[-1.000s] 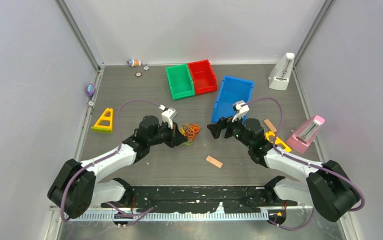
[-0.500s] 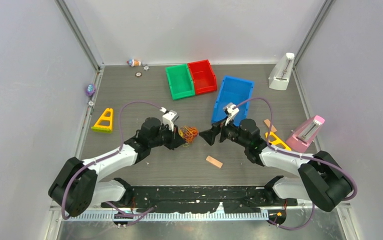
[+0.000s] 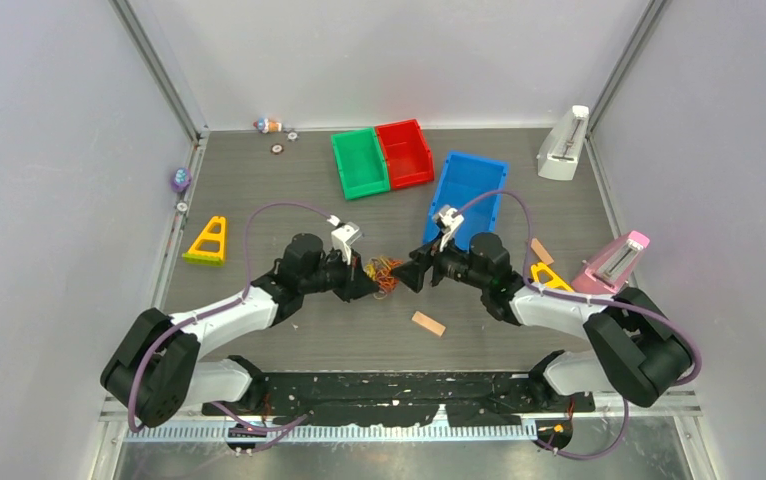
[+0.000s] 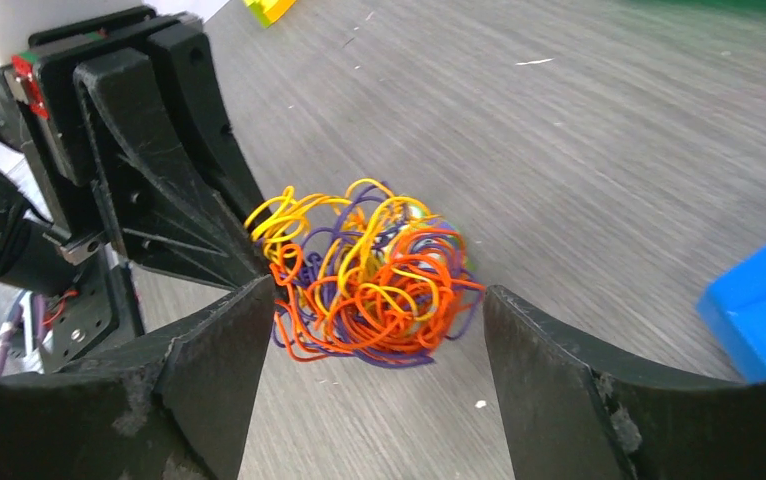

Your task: Untangle the cables

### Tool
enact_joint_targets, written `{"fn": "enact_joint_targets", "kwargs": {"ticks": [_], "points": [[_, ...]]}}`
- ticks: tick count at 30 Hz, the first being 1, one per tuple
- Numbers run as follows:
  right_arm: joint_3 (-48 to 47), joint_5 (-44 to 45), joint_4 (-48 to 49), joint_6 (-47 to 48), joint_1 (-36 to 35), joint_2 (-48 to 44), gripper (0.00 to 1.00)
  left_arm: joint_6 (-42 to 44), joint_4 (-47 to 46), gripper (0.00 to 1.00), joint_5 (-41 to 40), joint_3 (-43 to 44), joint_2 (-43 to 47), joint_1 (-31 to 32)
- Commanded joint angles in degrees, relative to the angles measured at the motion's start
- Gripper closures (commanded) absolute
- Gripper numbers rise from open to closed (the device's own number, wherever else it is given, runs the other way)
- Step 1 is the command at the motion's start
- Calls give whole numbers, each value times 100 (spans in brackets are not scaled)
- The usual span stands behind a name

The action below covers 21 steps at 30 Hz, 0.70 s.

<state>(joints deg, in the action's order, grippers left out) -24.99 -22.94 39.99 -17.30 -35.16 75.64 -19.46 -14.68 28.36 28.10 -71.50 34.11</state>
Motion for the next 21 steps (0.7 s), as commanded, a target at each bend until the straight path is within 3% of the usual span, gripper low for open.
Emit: {"fn": "enact_joint_targets", "kwargs": {"ticks": [1,5,7,8,12,16,21], "points": [[-318,-485,301,159,-209,103,20,-89,-630,100,494,77,140,-3],[-431,-513,86,290,-332,200,33,-119,-734,100,549,30,194,-5],[-508,-514,-57,311,-345,256,52,-106,-726,100,419,-12,303,-8],[-529,-503,-99,331,-348,262,66,-97,-720,100,313,-41,362,-7],[-473,323,-334,387,-351,24,92,-13,-388,100,-484,-144,646,-8],[-203,1922,-659,351,-350,-483,95,-2,296,100,-2222,-175,948,-54],[43,3135,-824,253,-351,-980,95,-104,381,100,-3012,-422,1403,-182]]}}
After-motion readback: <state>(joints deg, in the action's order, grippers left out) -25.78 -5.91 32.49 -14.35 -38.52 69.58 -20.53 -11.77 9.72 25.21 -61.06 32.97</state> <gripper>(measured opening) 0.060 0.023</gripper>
